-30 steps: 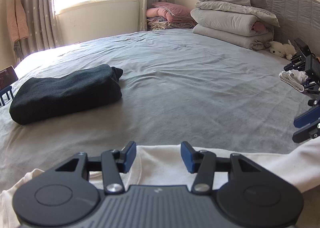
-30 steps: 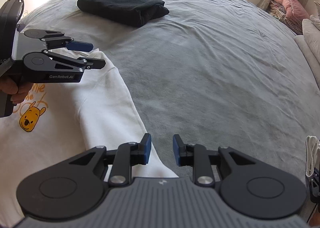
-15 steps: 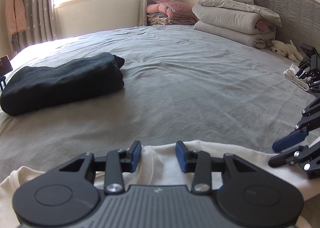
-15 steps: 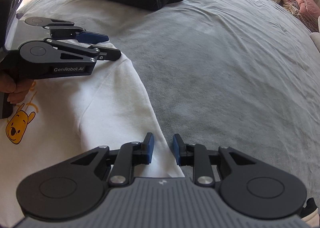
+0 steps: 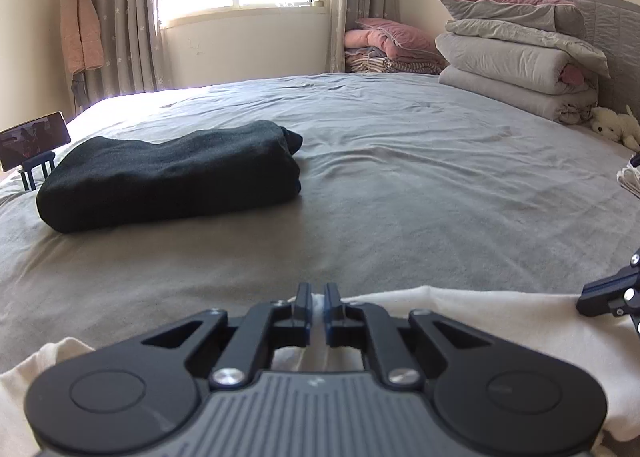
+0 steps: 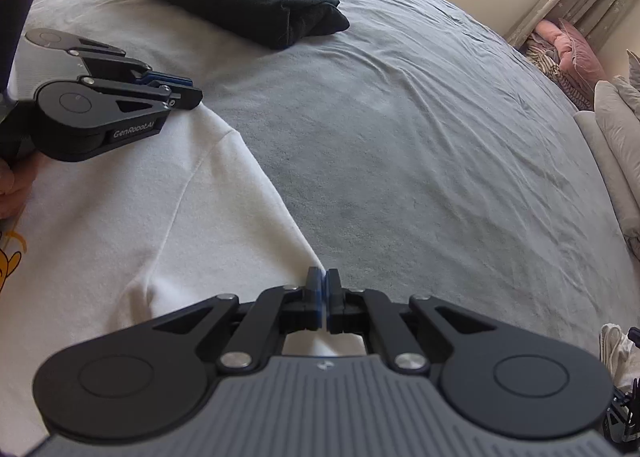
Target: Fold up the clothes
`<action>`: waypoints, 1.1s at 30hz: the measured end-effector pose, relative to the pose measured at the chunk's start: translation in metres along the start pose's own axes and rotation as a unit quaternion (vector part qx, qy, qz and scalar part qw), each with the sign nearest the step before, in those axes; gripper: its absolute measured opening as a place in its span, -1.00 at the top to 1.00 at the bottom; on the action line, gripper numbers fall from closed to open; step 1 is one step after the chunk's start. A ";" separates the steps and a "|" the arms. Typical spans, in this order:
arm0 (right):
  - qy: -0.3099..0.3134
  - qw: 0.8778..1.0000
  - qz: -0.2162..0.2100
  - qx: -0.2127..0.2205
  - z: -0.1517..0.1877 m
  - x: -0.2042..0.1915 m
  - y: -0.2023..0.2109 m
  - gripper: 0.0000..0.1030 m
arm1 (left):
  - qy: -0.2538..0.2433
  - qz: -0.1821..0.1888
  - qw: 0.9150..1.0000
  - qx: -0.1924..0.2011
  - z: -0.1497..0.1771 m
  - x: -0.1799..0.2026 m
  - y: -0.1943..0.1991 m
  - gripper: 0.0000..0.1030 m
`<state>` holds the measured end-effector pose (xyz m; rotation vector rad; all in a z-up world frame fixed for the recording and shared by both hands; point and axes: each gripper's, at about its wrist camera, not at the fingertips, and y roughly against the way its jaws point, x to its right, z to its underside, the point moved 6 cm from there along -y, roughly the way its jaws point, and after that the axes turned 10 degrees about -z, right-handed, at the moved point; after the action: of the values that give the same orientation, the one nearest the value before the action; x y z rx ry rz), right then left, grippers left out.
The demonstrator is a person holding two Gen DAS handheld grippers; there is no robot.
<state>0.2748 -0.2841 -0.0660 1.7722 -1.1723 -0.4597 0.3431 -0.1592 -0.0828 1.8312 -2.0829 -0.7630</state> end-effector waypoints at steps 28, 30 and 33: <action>0.022 0.997 -0.030 0.063 -0.027 -0.131 0.102 0.21 | 0.019 -0.102 0.993 -0.052 0.032 -0.135 0.174 -0.33; 0.029 0.997 -0.037 0.062 -0.026 -0.145 0.104 0.20 | 0.020 -0.109 0.992 -0.058 0.039 -0.146 0.184 -0.35; 0.046 0.996 -0.045 0.058 -0.025 -0.166 0.105 0.19 | 0.020 -0.118 0.991 -0.064 0.049 -0.161 0.198 -0.38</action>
<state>0.1599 -0.1398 0.0069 1.9314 -1.0772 -0.3641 0.1792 0.0215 0.0075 2.0240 -1.7689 -0.8872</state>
